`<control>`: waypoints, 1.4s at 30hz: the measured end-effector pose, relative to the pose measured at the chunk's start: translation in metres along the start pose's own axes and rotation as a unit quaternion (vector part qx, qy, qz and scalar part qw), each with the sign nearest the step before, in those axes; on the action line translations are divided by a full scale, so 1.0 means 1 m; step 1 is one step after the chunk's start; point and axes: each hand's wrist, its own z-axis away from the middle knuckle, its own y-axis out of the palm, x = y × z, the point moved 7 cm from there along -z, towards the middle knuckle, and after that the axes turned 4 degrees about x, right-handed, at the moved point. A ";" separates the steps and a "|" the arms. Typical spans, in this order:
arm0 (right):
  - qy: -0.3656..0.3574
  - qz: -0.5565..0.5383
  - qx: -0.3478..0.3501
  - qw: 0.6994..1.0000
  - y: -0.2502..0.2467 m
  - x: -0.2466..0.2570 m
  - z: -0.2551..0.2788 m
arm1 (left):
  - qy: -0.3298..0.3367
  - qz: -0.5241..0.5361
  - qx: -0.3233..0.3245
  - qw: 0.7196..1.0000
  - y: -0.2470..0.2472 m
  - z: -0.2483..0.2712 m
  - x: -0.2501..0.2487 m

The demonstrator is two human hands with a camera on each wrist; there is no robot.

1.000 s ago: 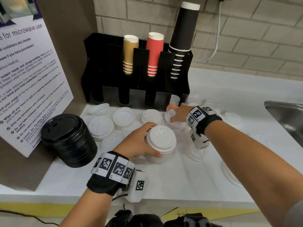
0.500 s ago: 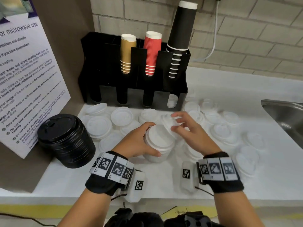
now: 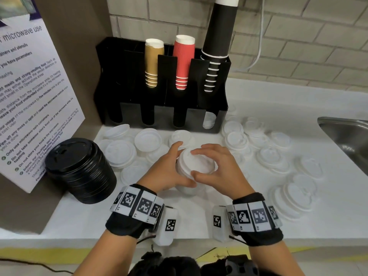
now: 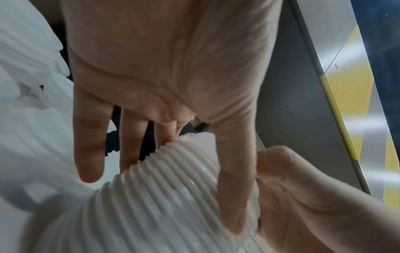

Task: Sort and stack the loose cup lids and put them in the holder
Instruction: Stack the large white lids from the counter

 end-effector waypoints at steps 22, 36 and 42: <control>0.343 0.199 0.005 0.918 -0.089 -0.109 0.091 | 0.025 -0.001 -0.006 1.000 -0.003 0.000 -0.006; 0.336 0.173 0.064 0.924 -0.068 -0.102 0.085 | 0.029 0.015 -0.009 0.999 -0.002 -0.001 -0.008; 0.346 0.138 0.081 0.925 -0.065 -0.109 0.082 | 0.028 0.017 -0.014 0.999 -0.002 0.000 -0.008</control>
